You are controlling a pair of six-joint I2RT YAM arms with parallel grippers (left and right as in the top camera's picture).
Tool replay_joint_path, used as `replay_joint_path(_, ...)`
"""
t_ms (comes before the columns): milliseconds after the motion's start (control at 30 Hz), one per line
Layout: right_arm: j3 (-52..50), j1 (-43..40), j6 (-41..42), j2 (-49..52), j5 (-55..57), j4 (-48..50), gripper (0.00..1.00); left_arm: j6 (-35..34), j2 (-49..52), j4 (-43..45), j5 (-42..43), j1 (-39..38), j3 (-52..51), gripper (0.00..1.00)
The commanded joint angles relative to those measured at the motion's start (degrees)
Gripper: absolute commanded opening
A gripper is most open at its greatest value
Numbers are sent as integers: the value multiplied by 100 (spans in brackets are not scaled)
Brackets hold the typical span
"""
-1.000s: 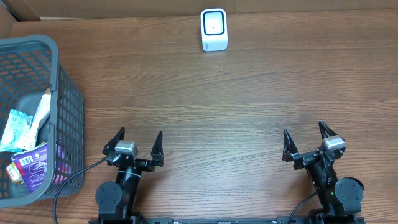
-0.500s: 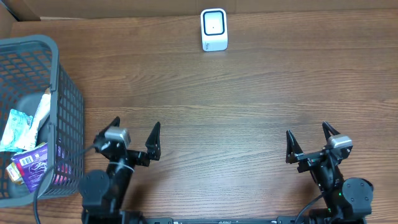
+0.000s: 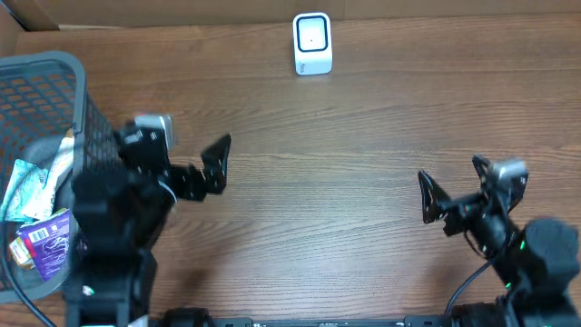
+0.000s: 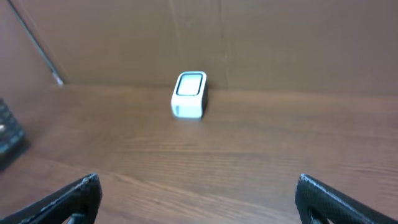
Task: Scan the item barcode
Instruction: 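Move the left gripper over the basket toward the purple pack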
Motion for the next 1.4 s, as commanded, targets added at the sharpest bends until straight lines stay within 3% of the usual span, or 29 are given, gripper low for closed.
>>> replay_joint_path(0, 962, 20, 11, 721, -197, -507, 100, 129, 599, -667, 105, 22, 1252, 100)
replay_joint_path(200, 2621, 20, 15, 2157, -490, -1956, 100, 286, 1908, -2798, -39, 20, 3803, 100)
replay_joint_path(300, 3213, 20, 17, 2736, -647, -2402, 100, 289, 2253, -3200, -50, 22, 4426, 100)
replay_joint_path(467, 3407, 20, 20, 3287, -1158, -2511, 100, 267, 2487, -3276, 168, 22, 4454, 100)
replay_joint_path(567, 3407, 20, 17, 3469, -1543, -2553, 100, 160, 2535, -3298, -125, 35, 4457, 97)
replay_joint_path(700, 3407, 20, 20, 3589, -1602, -2555, 100, -999, 2520, -3630, -1453, 280, 4566, 95)
replay_joint_path(867, 3407, 22, 17, 3598, -1600, -2715, 100, -2229, 2524, -4299, -2653, 1158, 4658, 95)
replay_joint_path(1267, 3407, 22, 15, 3598, -1598, -2946, 100, -2468, 2894, -4579, -2337, 3421, 4658, 100)
replay_joint_path(1367, 3407, 22, 15, 3598, -1598, -2944, 100, -2750, 3064, -4669, -2522, 3812, 4656, 89)
